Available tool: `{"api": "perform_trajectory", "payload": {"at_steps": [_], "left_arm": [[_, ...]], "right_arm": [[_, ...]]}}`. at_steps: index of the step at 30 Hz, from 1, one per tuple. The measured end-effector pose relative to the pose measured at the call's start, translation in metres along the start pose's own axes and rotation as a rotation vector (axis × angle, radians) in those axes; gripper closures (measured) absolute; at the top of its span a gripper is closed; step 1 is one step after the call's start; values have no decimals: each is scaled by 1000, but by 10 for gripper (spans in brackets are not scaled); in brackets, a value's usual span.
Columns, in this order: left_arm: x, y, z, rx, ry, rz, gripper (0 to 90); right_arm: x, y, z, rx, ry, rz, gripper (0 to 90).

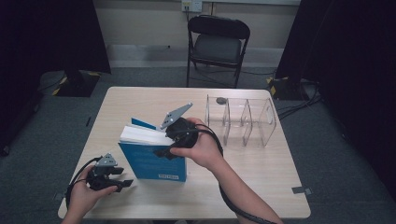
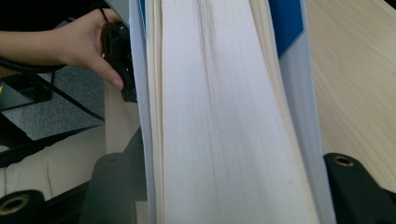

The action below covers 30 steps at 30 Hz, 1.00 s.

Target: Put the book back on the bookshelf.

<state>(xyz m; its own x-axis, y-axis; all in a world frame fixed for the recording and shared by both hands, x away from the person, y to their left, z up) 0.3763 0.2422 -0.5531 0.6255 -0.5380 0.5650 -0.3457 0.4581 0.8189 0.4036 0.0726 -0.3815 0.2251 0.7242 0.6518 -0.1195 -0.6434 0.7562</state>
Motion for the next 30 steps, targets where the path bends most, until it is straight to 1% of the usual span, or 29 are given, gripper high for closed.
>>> {"api": "perform_trajectory", "payload": {"at_steps": [1, 2, 3, 8, 9, 11, 12, 15, 20, 22, 23, 25, 27, 28, 29, 30], "left_arm": [[0, -1, -1, 5, -6, 2, 335], [0, -2, 0, 5, 2, 8, 335], [-1, -2, 0, 6, -3, 6, 334], [-2, -8, 1, 14, -15, 6, 330], [-2, -9, 1, 15, -16, 9, 329], [-2, -10, 1, 17, -20, 20, 326], [-1, -10, 1, 21, -30, 21, 324], [-1, -12, 2, 23, -36, 31, 314], [-1, -13, 2, 31, -70, 50, 308], [-1, -13, 2, 30, -71, 52, 308], [-2, -13, 2, 33, -77, 53, 308], [-2, -13, 2, 33, -75, 62, 307], [-2, -13, 2, 32, -85, 61, 303], [-2, -13, 2, 33, -83, 64, 303], [-2, -13, 2, 32, -86, 64, 304], [-2, -13, 2, 31, -84, 67, 303]], "right_arm": [[0, 0, 0, -1, -3, -2, 436], [0, 0, 1, -2, 5, 0, 436], [-1, 0, 1, -2, -3, -4, 435], [-1, -1, 2, -6, 9, -7, 441], [-1, -1, 2, -11, 9, -9, 443], [-2, -2, 3, -24, 25, -10, 447], [-2, -2, 3, -30, 26, -9, 449], [-2, -2, 3, -35, 30, -3, 451], [-2, -2, 5, -72, 23, 2, 430], [-2, -2, 5, -82, 13, 0, 407], [-2, -1, 5, -84, 11, 0, 407], [-2, -2, 4, -86, 13, -1, 411], [-3, -2, 3, -86, 32, -14, 432], [-3, -2, 2, -86, 44, -26, 437], [-4, -2, 1, -88, 44, -42, 438], [-4, -2, 0, -89, 53, -41, 438]]}}
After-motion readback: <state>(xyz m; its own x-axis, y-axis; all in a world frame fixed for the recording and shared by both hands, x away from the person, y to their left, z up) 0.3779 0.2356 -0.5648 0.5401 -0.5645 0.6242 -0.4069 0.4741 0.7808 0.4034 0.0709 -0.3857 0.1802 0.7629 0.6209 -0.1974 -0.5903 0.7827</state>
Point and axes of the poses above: each handheld gripper's, and its own axes: y roughly backward along the jaws, x roughly out of its top, z roughly to its right, the point moved 10 cm from there along -y, roughly forward along the jaws, and after that the axes turned 6 degrees about -z, right-handed, at the moved point
